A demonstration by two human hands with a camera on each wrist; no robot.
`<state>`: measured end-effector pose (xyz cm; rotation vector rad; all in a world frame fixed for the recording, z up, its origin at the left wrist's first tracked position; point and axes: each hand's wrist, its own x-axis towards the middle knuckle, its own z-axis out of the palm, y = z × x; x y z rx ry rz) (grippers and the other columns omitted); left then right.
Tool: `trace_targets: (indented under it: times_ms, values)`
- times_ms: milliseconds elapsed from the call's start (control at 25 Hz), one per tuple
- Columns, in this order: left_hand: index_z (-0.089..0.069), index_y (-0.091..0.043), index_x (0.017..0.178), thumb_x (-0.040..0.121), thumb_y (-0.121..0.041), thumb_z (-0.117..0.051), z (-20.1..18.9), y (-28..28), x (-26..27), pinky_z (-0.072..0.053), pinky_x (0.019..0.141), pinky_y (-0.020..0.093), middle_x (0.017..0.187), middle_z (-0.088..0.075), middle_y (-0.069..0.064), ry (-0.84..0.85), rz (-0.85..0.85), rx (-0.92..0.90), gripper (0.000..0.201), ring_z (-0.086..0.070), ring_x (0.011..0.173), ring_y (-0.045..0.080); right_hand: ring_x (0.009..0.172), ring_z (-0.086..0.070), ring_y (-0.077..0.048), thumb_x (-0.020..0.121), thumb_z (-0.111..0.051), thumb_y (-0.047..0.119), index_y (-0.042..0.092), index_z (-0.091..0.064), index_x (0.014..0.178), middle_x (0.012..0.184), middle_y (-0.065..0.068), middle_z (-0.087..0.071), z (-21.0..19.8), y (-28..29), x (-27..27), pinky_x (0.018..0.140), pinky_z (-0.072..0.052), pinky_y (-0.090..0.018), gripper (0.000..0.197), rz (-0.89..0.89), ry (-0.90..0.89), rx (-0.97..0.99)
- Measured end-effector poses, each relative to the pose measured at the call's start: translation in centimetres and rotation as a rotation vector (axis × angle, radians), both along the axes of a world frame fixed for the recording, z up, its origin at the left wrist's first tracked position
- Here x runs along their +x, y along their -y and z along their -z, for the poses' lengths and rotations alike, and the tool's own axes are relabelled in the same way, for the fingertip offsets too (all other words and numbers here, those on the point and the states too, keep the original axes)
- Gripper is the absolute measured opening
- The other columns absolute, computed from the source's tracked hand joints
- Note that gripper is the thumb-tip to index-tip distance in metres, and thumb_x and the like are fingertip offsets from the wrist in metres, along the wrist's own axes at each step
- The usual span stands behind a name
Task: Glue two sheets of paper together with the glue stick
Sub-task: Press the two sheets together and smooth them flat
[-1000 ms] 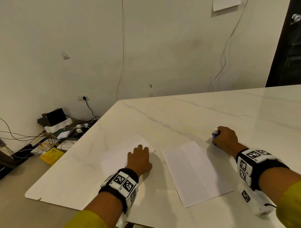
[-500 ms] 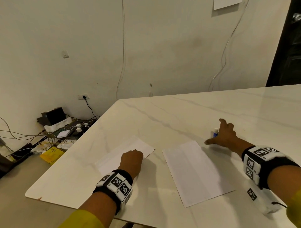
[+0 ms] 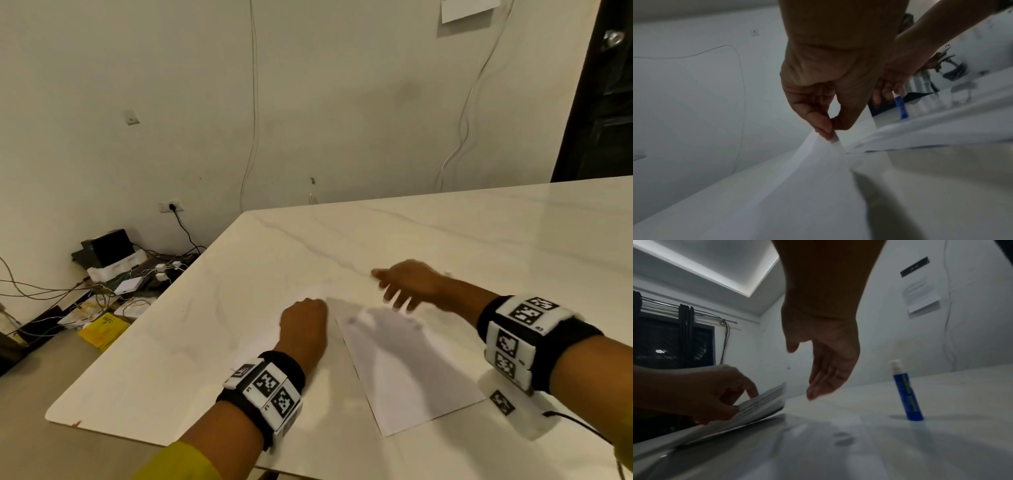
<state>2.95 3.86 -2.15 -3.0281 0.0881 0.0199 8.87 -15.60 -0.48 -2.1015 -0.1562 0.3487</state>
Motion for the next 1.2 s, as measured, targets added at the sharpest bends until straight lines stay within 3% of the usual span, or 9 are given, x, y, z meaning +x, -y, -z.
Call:
trace_targets:
  times_ms: [80,200,320,440,640,720,880,1040,1200]
  values:
    - [-0.057,-0.006,0.110,0.089,-0.004,-0.047,-0.4,2.4,-0.5,-0.046,0.083,0.033,0.113,-0.064,0.011,0.024,0.029,-0.136,0.023,-0.060,0.105,0.030,0.074,-0.063,-0.022,0.094,-0.043,0.049,0.003,-0.054,0.116,0.104,-0.014,-0.064,0.3,-2.0,-0.8,0.061,-0.052,-0.029,0.053,-0.190,-0.290,-0.036]
    - [-0.059,-0.010,0.118,0.092,-0.012,-0.050,-0.3,5.0,-1.3,-0.050,0.084,0.031,0.113,-0.067,0.009,0.047,0.064,-0.378,0.027,-0.064,0.103,0.027,0.079,-0.063,-0.025,0.098,-0.042,0.036,0.002,-0.057,0.101,0.098,-0.014,-0.063,1.2,-3.2,-1.4,0.069,-0.054,-0.031,0.037,-0.170,-0.297,0.069]
    - [-0.058,-0.016,0.123,0.090,-0.027,-0.055,0.1,5.6,-1.8,-0.047,0.086,0.029,0.116,-0.067,0.005,0.047,0.099,-0.514,0.034,-0.062,0.107,0.023,0.071,-0.059,-0.019,0.095,-0.047,0.010,0.009,-0.055,0.091,0.083,-0.006,-0.059,2.1,-2.4,-1.3,0.062,-0.054,-0.029,0.009,-0.053,-0.252,0.129]
    - [-0.055,-0.022,0.124,0.090,-0.037,-0.051,0.3,3.8,-1.2,-0.043,0.088,0.029,0.115,-0.066,0.001,0.079,0.067,-0.480,0.037,-0.057,0.111,0.020,0.071,-0.056,-0.017,0.095,-0.047,0.006,0.012,-0.046,0.108,0.083,-0.005,-0.055,2.8,-0.4,-0.8,0.057,-0.049,-0.027,0.015,-0.016,-0.268,0.069]
    - [-0.045,-0.020,0.133,0.090,-0.033,-0.052,1.5,-0.5,0.8,-0.041,0.098,0.035,0.134,-0.048,0.004,-0.141,0.000,-0.295,0.045,-0.047,0.123,0.023,0.066,-0.050,-0.018,0.091,-0.059,0.018,0.006,-0.051,0.093,0.079,-0.006,-0.051,4.0,2.3,0.0,0.058,-0.042,-0.027,0.015,0.080,-0.277,-0.134]
    - [-0.040,-0.020,0.138,0.090,-0.036,-0.054,2.0,-1.1,1.1,-0.040,0.102,0.038,0.140,-0.042,0.003,-0.237,0.021,-0.243,0.053,-0.043,0.128,0.024,0.075,-0.054,-0.023,0.088,-0.063,0.021,0.007,-0.056,0.084,0.089,-0.010,-0.056,4.5,2.4,0.4,0.066,-0.047,-0.032,0.016,0.091,-0.221,-0.209]
    - [-0.037,-0.022,0.140,0.089,-0.044,-0.054,3.1,-1.4,1.3,-0.039,0.105,0.039,0.144,-0.041,-0.002,-0.270,0.026,-0.227,0.058,-0.038,0.133,0.021,0.114,-0.050,-0.029,0.089,-0.061,0.025,0.004,-0.053,0.119,0.133,-0.016,-0.049,4.7,2.0,0.6,0.092,-0.044,-0.034,0.037,0.106,-0.087,-0.398]
    - [-0.038,-0.021,0.138,0.088,-0.047,-0.054,3.8,-1.4,1.6,-0.040,0.101,0.038,0.139,-0.044,-0.002,-0.196,0.006,-0.265,0.058,-0.039,0.129,0.021,0.103,-0.047,-0.025,0.090,-0.059,0.024,-0.001,-0.048,0.124,0.133,-0.017,-0.050,5.0,2.0,0.8,0.082,-0.040,-0.030,0.043,0.118,-0.082,-0.376]
    - [-0.033,-0.022,0.143,0.089,-0.048,-0.053,3.9,-1.3,2.2,-0.042,0.099,0.040,0.138,-0.043,0.000,-0.181,0.033,-0.252,0.063,-0.039,0.128,0.023,0.107,-0.049,-0.026,0.093,-0.055,0.026,0.001,-0.045,0.127,0.134,-0.016,-0.050,5.3,1.9,1.1,0.084,-0.039,-0.029,0.043,0.118,-0.083,-0.381]
